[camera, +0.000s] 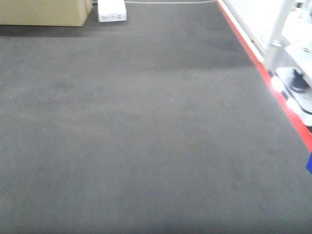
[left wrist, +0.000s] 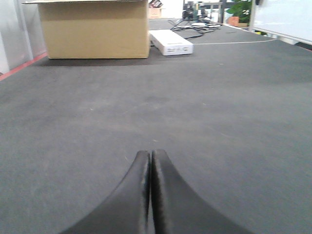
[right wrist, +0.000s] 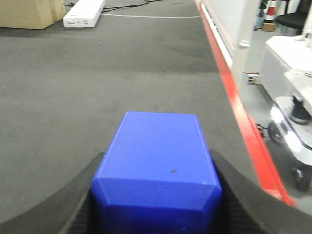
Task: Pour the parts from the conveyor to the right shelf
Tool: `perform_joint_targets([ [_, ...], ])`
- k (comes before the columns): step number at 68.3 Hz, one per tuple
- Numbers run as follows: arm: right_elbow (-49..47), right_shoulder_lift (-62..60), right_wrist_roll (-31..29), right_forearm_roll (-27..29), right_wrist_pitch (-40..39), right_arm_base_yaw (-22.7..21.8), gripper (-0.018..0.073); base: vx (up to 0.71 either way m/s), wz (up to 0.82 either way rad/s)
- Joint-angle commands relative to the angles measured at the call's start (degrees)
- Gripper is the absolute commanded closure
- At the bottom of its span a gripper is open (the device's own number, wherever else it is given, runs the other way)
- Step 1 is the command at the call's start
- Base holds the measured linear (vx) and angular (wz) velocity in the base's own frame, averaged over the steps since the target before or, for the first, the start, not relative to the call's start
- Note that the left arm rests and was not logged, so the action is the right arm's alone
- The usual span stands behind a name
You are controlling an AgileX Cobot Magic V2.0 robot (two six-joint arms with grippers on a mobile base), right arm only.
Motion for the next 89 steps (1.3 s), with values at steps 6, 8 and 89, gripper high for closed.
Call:
perform_joint_targets([
  [6,-1.6,0.5,0.0,0.1,-4.7,0.0,0.0565,-0.34,-0.29],
  [8,-1.6,0.5,0.0,0.1,-4.7,0.0,0.0565,-0.36,-0.40],
  [89,-1.6,0.5,0.0,0.1,-4.7,0.0,0.0565,-0.34,-0.58],
])
